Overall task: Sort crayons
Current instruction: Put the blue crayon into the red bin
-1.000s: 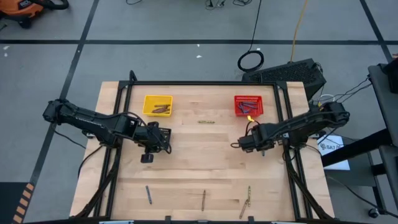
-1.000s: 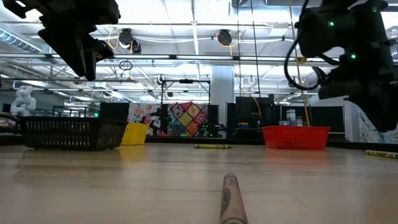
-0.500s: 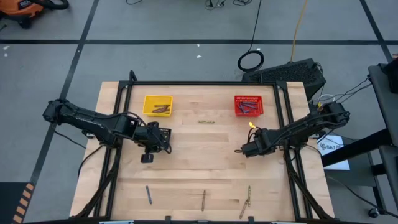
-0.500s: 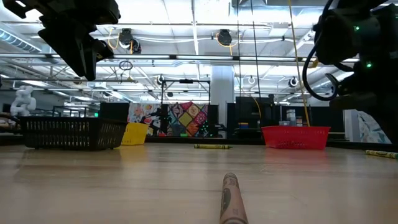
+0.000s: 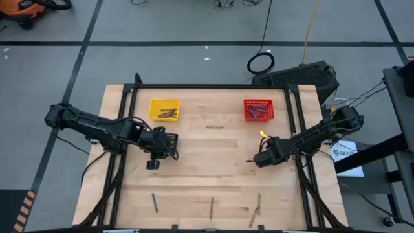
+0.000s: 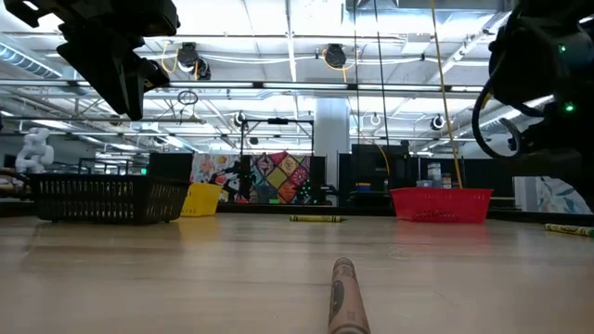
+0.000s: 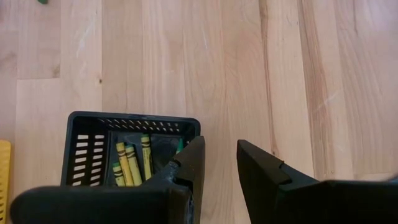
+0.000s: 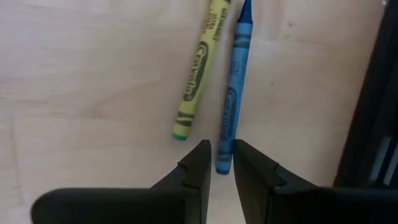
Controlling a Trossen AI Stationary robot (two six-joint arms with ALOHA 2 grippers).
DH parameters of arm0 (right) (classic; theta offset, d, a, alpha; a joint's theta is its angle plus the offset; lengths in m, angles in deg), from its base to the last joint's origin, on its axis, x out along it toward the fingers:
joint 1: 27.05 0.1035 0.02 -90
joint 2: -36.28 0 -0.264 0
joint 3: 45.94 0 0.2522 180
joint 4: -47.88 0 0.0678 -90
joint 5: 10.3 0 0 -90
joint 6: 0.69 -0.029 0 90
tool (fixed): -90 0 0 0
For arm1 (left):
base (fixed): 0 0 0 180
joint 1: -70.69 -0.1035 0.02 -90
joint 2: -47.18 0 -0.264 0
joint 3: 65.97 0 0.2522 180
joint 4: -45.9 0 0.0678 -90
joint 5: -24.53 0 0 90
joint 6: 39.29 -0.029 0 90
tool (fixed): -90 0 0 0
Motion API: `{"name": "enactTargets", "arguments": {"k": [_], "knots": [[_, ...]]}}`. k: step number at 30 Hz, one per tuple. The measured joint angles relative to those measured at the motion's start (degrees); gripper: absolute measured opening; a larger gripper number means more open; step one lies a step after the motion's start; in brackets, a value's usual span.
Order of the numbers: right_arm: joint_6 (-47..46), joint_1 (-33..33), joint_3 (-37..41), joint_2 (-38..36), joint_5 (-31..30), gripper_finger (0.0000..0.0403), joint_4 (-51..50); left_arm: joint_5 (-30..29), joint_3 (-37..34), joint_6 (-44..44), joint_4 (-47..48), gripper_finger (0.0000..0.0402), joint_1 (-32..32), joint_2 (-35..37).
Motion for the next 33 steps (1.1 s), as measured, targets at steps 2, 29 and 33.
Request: {"name": "enactTargets", "arguments": {"k": [2, 29, 33], "knots": [[0.1, 0.0, 0.6, 0.0, 0.0, 0.0055, 0.1, 0.0, 0.0, 0.0, 0.0, 0.0092, 0.0, 0.0], [-5.4, -0.1, 7.5, 0.0, 2.0, 0.0004, 4.9, 0.0, 0.0, 0.0, -0.6, 0.0092, 0.0, 0.0], [-5.9, 0.0, 5.5, -0.5, 1.0, 0.0003, 4.3, 0.0, 0.0, -1.7, -0.6, 0.0092, 0.0, 0.0]]}}
